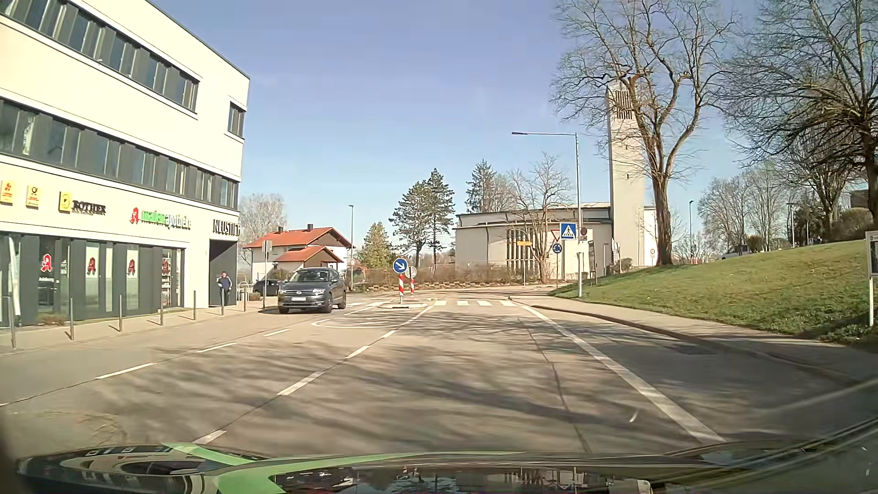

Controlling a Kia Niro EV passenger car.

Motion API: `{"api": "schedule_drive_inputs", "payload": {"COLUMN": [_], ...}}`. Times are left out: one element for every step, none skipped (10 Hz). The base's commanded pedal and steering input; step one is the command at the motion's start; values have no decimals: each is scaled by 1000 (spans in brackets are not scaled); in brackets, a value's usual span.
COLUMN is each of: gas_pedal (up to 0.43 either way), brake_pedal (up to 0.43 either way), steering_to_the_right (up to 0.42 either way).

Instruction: Follow the waypoints while adhering to traffic rules and regulations

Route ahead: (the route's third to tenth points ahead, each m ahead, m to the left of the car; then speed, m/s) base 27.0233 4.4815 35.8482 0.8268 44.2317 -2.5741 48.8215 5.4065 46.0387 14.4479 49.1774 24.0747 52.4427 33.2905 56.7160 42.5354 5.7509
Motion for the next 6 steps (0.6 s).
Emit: {"api": "schedule_drive_inputs", "payload": {"gas_pedal": [228,228,228,220,209,189], "brake_pedal": [0,0,0,0,0,0], "steering_to_the_right": [39,35,26,14,13,13]}}
